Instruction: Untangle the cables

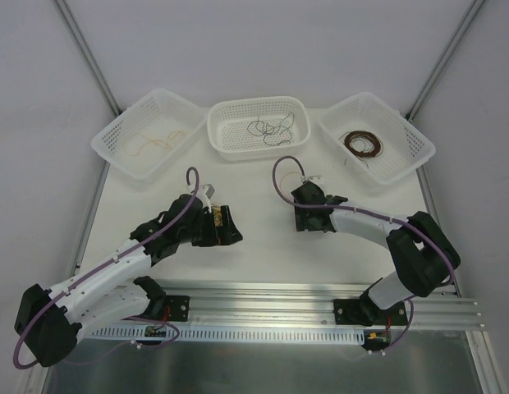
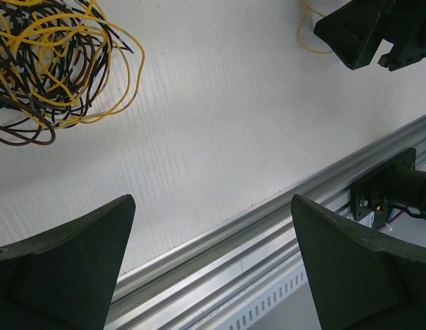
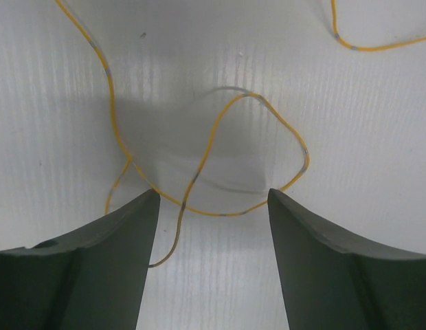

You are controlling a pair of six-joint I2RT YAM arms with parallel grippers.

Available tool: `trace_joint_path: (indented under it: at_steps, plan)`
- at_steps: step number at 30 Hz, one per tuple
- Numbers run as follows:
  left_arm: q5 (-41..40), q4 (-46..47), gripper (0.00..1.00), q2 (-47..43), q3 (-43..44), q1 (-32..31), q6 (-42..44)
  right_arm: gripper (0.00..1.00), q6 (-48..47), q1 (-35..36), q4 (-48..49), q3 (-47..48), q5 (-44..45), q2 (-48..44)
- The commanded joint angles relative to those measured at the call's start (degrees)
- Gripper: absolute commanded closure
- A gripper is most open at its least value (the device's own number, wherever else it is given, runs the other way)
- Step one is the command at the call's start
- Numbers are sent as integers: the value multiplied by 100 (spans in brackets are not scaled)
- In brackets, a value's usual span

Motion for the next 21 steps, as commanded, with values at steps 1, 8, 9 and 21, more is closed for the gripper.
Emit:
trace_joint_path:
  at_steps: [1, 8, 9, 21]
  plan:
    - [-4, 14, 1, -114, -76, -73, -62, 33, -1003, -2, 111, 21, -158, -27]
    - [49, 14, 1, -114, -93, -81, -97, 46, -1154, -432, 277, -23, -1264, 183]
    - [49, 5, 1, -132, -85, -81, -106, 50, -1145, -459, 278, -23, -1413, 227]
    - [93, 14, 1, 8, 354, -178, 34, 99, -1066, -372, 295, -32, -2671, -868]
